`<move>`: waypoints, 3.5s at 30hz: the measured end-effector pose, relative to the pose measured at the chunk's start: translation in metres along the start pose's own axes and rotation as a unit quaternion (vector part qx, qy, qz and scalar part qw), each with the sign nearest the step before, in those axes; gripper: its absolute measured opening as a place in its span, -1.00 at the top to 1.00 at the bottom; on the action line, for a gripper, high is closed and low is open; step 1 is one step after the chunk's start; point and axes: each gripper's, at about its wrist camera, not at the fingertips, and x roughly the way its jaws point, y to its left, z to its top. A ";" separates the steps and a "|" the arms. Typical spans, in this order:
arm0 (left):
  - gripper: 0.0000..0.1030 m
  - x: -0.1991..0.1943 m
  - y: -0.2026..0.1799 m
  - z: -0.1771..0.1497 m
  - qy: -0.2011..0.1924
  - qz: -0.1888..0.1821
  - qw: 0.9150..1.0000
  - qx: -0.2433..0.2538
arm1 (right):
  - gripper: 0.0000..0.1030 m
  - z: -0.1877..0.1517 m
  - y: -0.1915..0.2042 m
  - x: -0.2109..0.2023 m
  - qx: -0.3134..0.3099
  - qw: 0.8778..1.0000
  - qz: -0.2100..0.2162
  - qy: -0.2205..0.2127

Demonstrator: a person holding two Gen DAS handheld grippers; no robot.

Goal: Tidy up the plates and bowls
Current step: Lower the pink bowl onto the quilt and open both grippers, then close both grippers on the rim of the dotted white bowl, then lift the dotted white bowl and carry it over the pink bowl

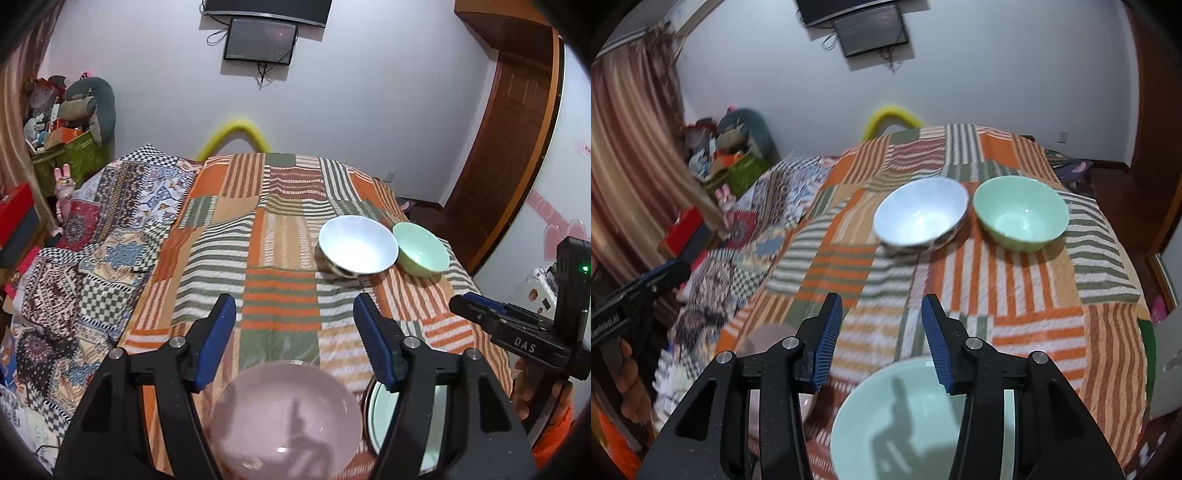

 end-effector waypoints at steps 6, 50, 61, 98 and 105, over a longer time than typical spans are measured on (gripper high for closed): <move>-0.30 0.043 -0.001 0.011 0.024 -0.012 1.000 -0.011 | 0.20 0.020 -0.017 0.029 0.015 1.000 -0.024 0.006; 0.05 0.216 0.029 0.010 0.163 -0.012 0.985 -0.048 | 0.64 0.032 -0.015 0.169 -0.100 0.985 0.006 0.140; 0.76 0.232 0.037 -0.005 0.189 -0.032 0.979 -0.065 | 0.62 0.034 -0.013 0.172 -0.070 0.985 0.020 0.156; 0.75 0.054 -0.018 0.004 0.073 -0.034 0.997 0.015 | 0.68 0.034 0.031 0.026 -0.086 0.996 0.018 0.026; 0.75 0.010 -0.017 -0.008 0.056 -0.028 0.998 0.017 | 0.68 0.021 0.044 0.003 -0.088 0.996 0.032 0.010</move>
